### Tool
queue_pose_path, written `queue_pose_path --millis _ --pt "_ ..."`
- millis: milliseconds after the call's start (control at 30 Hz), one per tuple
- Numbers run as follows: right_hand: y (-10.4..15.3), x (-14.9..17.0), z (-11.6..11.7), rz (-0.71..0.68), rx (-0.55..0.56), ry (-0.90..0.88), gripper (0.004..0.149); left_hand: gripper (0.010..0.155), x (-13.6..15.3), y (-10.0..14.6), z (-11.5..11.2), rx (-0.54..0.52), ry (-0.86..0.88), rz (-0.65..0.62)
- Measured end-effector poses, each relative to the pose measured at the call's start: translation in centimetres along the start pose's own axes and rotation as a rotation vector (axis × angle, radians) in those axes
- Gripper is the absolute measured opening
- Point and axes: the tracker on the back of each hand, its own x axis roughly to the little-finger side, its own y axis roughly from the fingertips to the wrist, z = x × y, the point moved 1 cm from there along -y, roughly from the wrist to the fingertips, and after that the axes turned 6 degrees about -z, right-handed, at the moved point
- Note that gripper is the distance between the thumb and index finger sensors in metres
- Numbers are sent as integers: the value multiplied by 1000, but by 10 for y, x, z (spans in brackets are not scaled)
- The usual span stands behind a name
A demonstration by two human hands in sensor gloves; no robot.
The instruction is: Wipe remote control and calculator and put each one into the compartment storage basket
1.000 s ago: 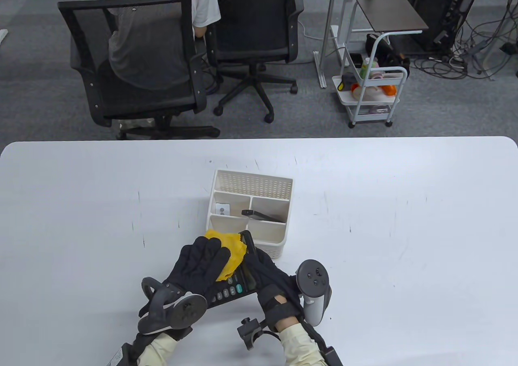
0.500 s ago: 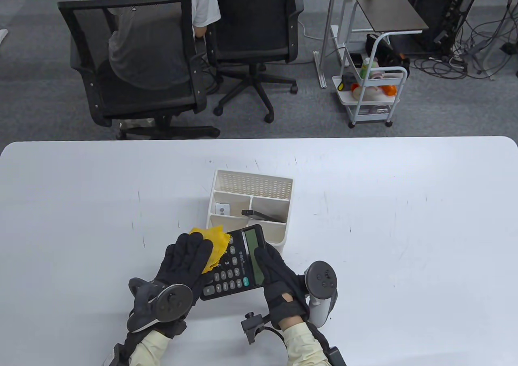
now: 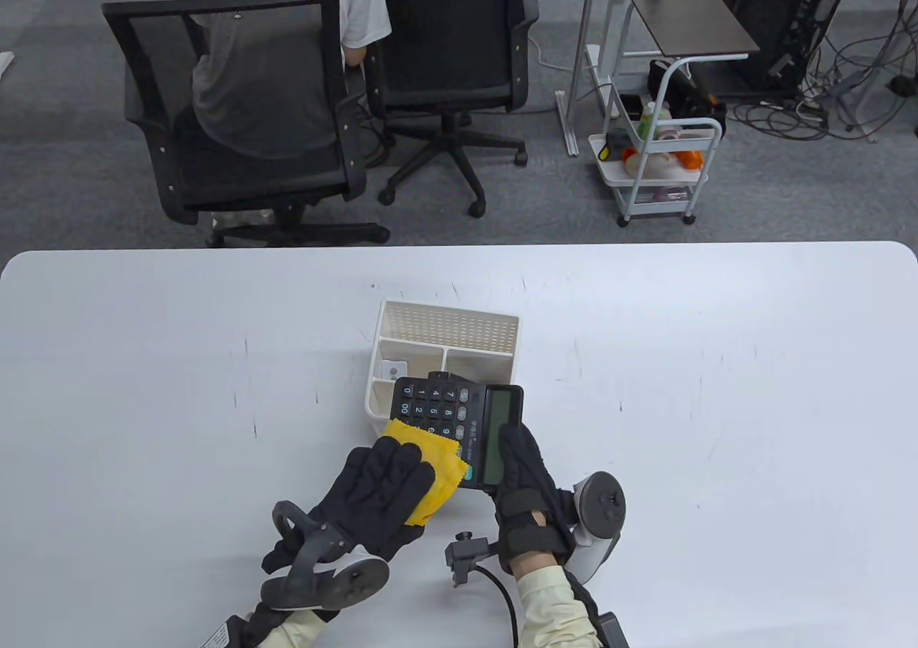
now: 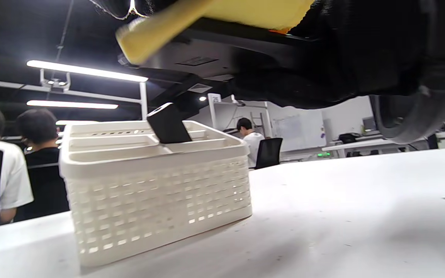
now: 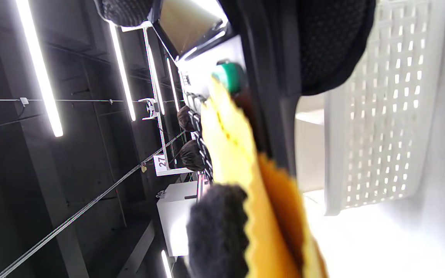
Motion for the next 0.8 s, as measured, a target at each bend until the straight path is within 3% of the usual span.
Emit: queue_pose_path --millis 333,800 --pt "7 6 31 10 -184 70 64 61 -23 -7 1 21 -90 -92" --pt "6 5 41 -17 -311 162 65 60 -6 -9 6 64 0 92"
